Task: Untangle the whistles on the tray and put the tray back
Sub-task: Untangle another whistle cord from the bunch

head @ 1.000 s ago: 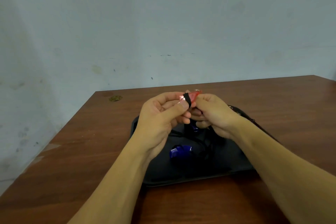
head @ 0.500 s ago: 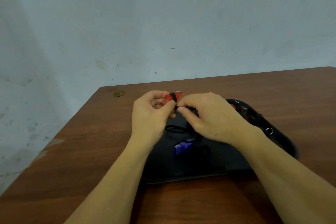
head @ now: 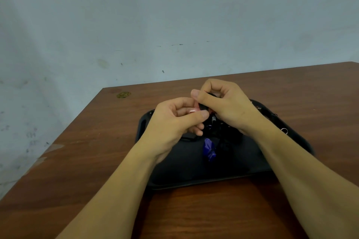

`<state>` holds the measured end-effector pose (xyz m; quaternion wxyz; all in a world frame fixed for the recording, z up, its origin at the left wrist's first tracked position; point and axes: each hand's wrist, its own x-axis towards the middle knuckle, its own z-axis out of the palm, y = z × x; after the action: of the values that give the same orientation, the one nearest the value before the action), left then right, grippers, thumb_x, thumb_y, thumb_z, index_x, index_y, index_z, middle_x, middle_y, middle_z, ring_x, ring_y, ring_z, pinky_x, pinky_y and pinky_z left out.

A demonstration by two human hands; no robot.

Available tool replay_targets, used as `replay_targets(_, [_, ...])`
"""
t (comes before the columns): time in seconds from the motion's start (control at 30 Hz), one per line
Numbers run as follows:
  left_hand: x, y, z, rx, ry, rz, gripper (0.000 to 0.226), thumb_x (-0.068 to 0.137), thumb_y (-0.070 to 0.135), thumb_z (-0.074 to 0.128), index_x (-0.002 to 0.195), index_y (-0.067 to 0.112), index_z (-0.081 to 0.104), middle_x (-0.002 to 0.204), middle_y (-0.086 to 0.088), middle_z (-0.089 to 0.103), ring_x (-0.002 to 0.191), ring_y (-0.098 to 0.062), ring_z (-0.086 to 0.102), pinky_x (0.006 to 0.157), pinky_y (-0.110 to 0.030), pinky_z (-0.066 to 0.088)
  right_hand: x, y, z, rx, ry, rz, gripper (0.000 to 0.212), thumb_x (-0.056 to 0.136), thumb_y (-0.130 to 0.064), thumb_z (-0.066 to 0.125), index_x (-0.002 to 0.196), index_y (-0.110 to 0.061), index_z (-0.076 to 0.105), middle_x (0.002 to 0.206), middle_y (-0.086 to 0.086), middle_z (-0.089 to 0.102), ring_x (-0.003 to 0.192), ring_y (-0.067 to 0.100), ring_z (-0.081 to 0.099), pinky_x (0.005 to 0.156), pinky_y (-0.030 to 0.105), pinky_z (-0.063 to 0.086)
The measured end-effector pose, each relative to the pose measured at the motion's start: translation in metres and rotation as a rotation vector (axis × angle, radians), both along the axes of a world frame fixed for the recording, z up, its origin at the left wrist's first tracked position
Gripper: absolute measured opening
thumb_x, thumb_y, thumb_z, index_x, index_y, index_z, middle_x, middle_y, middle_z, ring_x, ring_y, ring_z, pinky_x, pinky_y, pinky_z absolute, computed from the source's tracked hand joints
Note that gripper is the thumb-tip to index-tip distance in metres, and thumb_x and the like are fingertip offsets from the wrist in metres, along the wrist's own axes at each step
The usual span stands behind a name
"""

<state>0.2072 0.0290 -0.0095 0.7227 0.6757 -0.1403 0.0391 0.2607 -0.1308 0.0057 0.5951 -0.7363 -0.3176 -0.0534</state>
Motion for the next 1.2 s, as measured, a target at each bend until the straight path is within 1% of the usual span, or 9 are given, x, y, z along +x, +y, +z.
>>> replay_targets(0.1, [0.001, -0.002, 0.0, 0.007, 0.01, 0.08, 0.018, 0.085, 0.003, 0.073, 0.102, -0.001, 0.071, 0.078, -0.013, 0.066, 0.055, -0.012, 0.054, 0.048, -0.021, 0.043, -0.003, 0.002, 0.0, 0.041, 0.1, 0.015, 0.029, 0.095, -0.03, 0.067, 0.07, -0.016, 0.062, 0.064, -0.003, 0.064, 0.058, 0.008, 0.057, 0.058, 0.018, 0.047])
replay_targets(0.17, [0.001, -0.003, 0.001, -0.04, 0.02, 0.12, 0.019, 0.083, 0.0, 0.073, 0.102, 0.001, 0.072, 0.08, -0.014, 0.066, 0.053, -0.01, 0.05, 0.047, -0.019, 0.038, -0.005, 0.001, 0.002, 0.094, 0.216, 0.022, 0.032, 0.094, -0.036, 0.065, 0.067, -0.02, 0.059, 0.055, -0.008, 0.051, 0.045, 0.005, 0.039, 0.044, 0.017, 0.032])
replay_targets(0.23, [0.002, -0.002, 0.003, -0.138, 0.04, 0.11, 0.023, 0.08, -0.005, 0.072, 0.102, 0.0, 0.072, 0.084, -0.016, 0.067, 0.054, -0.009, 0.048, 0.048, -0.018, 0.038, -0.003, 0.0, 0.003, 0.184, 0.335, 0.081, 0.032, 0.09, -0.043, 0.063, 0.069, -0.019, 0.057, 0.053, -0.007, 0.041, 0.042, 0.006, 0.027, 0.039, 0.018, 0.022])
replay_targets(0.37, [0.0, -0.003, 0.006, -0.324, 0.12, -0.021, 0.04, 0.073, 0.003, 0.073, 0.111, -0.008, 0.069, 0.092, -0.018, 0.063, 0.062, -0.01, 0.052, 0.054, -0.019, 0.045, 0.0, 0.003, -0.001, 0.285, 0.429, 0.124, 0.031, 0.085, -0.047, 0.062, 0.076, -0.017, 0.059, 0.051, -0.007, 0.035, 0.043, 0.005, 0.021, 0.041, 0.019, 0.016])
replay_targets(0.6, [0.0, -0.004, 0.008, -0.503, 0.176, -0.015, 0.035, 0.075, 0.003, 0.068, 0.107, -0.009, 0.068, 0.084, -0.011, 0.067, 0.066, -0.011, 0.061, 0.062, -0.018, 0.054, -0.002, 0.016, -0.009, 0.287, 0.35, 0.042, 0.034, 0.102, -0.034, 0.055, 0.072, -0.02, 0.066, 0.063, 0.001, 0.04, 0.052, 0.009, 0.029, 0.04, 0.017, 0.027])
replay_targets(0.77, [0.0, 0.0, 0.01, -0.645, 0.215, 0.01, 0.015, 0.075, 0.001, 0.069, 0.089, -0.002, 0.076, 0.086, -0.012, 0.067, 0.068, -0.014, 0.064, 0.064, -0.021, 0.057, -0.008, 0.014, -0.01, 0.041, 0.017, -0.088, 0.028, 0.105, -0.021, 0.048, 0.09, -0.01, 0.069, 0.055, -0.013, 0.049, 0.047, 0.0, 0.039, 0.047, 0.011, 0.033])
replay_targets(0.9, [0.0, 0.002, 0.012, -0.689, 0.207, 0.069, 0.019, 0.072, 0.002, 0.071, 0.09, -0.005, 0.073, 0.088, -0.015, 0.068, 0.068, -0.014, 0.065, 0.063, -0.021, 0.058, -0.01, 0.011, -0.013, -0.076, -0.137, -0.092, 0.032, 0.105, -0.021, 0.049, 0.079, -0.035, 0.062, 0.059, -0.017, 0.055, 0.057, -0.002, 0.048, 0.06, 0.015, 0.041])
replay_targets(1.1, [0.007, 0.014, 0.012, -0.723, 0.163, 0.268, 0.024, 0.085, -0.005, 0.067, 0.109, -0.01, 0.066, 0.092, -0.015, 0.071, 0.07, -0.015, 0.066, 0.067, -0.021, 0.057, -0.014, 0.0, -0.017, -0.273, -0.031, -0.019, 0.029, 0.106, -0.028, 0.044, 0.091, -0.027, 0.07, 0.053, -0.008, 0.045, 0.05, 0.01, 0.039, 0.054, 0.029, 0.037])
replay_targets(1.2, [0.011, 0.015, 0.007, -0.447, 0.072, 0.446, 0.022, 0.084, -0.005, 0.071, 0.106, -0.006, 0.068, 0.09, -0.015, 0.073, 0.068, -0.017, 0.065, 0.072, -0.026, 0.058, -0.019, -0.005, -0.016, -0.227, 0.038, 0.048, 0.033, 0.107, -0.026, 0.044, 0.089, -0.02, 0.071, 0.056, 0.001, 0.041, 0.052, 0.015, 0.034, 0.052, 0.029, 0.033])
